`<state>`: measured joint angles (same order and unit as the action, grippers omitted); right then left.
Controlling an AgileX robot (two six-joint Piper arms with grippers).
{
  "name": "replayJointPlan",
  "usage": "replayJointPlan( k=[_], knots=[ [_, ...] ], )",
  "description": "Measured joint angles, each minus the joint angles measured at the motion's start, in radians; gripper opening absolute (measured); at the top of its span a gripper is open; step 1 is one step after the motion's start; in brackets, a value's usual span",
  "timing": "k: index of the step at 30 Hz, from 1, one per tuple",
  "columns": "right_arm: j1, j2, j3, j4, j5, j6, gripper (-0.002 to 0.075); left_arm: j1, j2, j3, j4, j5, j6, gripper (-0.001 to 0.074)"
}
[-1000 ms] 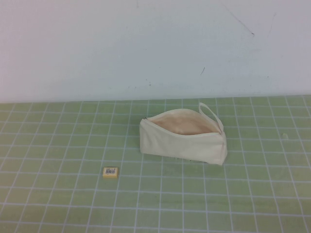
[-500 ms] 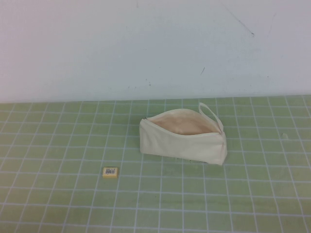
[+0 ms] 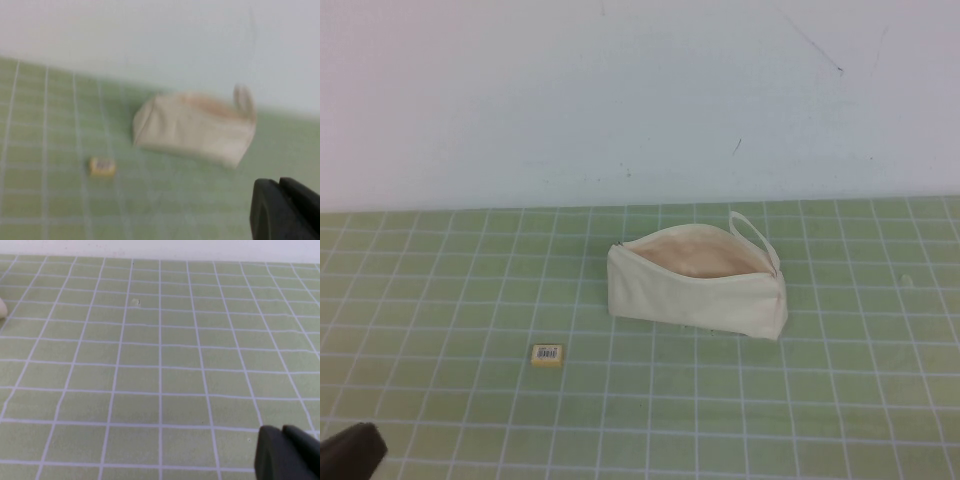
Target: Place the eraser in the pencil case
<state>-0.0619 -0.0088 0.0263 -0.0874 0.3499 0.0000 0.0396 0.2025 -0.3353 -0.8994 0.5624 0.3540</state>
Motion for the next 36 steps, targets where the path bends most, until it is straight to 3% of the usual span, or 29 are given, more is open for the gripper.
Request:
replayJointPlan(
  k=[6, 11, 15, 20, 26, 33, 36],
  knots=[
    [0.0, 0.0, 0.0, 0.0, 0.0, 0.0, -0.0001, 0.0, 0.349, -0.307, 0.339, 0.361, 0.017, -0.0002],
    [0.0, 0.0, 0.0, 0.0, 0.0, 0.0, -0.0001, -0.006, 0.632, -0.53, 0.51, 0.514, 0.017, -0.0002],
    [0.0, 0.0, 0.0, 0.0, 0.0, 0.0, -0.0001, -0.07, 0.802, -0.664, 0.645, 0.543, -0.05, -0.0002],
    [0.0, 0.0, 0.0, 0.0, 0.0, 0.0, -0.0001, -0.282, 1.038, -0.805, 0.864, 0.582, -0.224, -0.0002],
    [0.0, 0.0, 0.0, 0.0, 0.0, 0.0, -0.0001, -0.436, 1.279, -0.931, 0.954, 0.591, -0.339, -0.0002],
    [0.0, 0.0, 0.0, 0.0, 0.0, 0.0, -0.0001, -0.484, 1.508, -1.046, 0.949, 0.544, -0.426, 0.0007],
    [0.0, 0.0, 0.0, 0.0, 0.0, 0.0, -0.0001, -0.484, 1.563, -1.054, 0.944, 0.496, -0.455, 0.0057]
  ],
)
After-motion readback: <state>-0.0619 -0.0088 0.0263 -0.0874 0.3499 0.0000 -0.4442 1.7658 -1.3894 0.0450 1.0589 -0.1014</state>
